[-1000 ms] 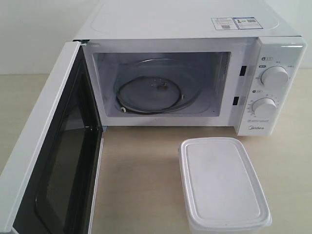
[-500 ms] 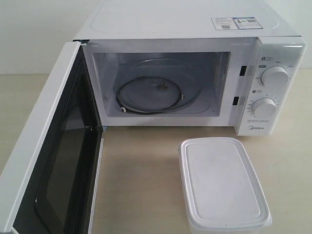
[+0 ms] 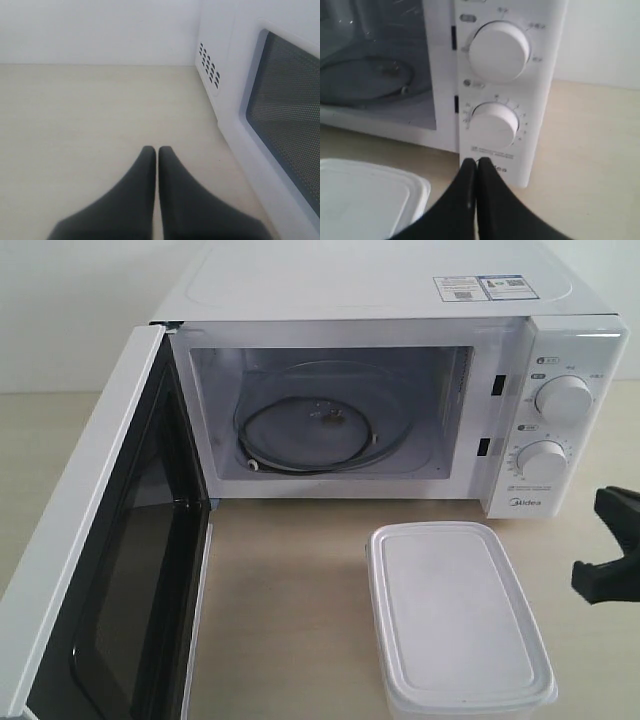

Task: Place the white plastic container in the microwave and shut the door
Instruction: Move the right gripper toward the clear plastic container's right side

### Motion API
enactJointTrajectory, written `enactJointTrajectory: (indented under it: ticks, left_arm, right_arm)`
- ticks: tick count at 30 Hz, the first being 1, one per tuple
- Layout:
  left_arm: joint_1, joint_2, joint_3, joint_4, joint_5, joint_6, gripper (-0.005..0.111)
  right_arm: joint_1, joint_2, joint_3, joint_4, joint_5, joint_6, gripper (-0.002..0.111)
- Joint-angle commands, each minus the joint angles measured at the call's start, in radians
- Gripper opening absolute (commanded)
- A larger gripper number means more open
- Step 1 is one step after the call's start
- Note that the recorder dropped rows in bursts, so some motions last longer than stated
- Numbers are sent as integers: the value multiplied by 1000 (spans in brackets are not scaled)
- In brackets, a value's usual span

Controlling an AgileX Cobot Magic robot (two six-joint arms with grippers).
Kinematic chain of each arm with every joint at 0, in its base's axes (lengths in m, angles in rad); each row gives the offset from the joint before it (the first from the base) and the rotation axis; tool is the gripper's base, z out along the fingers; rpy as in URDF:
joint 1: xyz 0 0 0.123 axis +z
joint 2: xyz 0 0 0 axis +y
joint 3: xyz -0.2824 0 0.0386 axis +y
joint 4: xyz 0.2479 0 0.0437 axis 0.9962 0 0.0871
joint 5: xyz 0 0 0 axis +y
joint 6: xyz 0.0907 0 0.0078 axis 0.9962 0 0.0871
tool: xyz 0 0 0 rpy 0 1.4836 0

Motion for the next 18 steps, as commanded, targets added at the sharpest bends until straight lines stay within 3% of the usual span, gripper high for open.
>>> enactJointTrajectory:
  ticks: [1,11,18]
  left_arm:
    - [1,-2,4,-9,-5,-3,4]
    - [1,-2,4,-9,-5,-3,4]
    - [1,-2,4,-9,-5,-3,4]
  right_arm:
    - [-5,91,5,-86,-35,8,0]
    - [-5,240,5,-188,-33,38,0]
    - [-5,244,5,-198,-19,323,0]
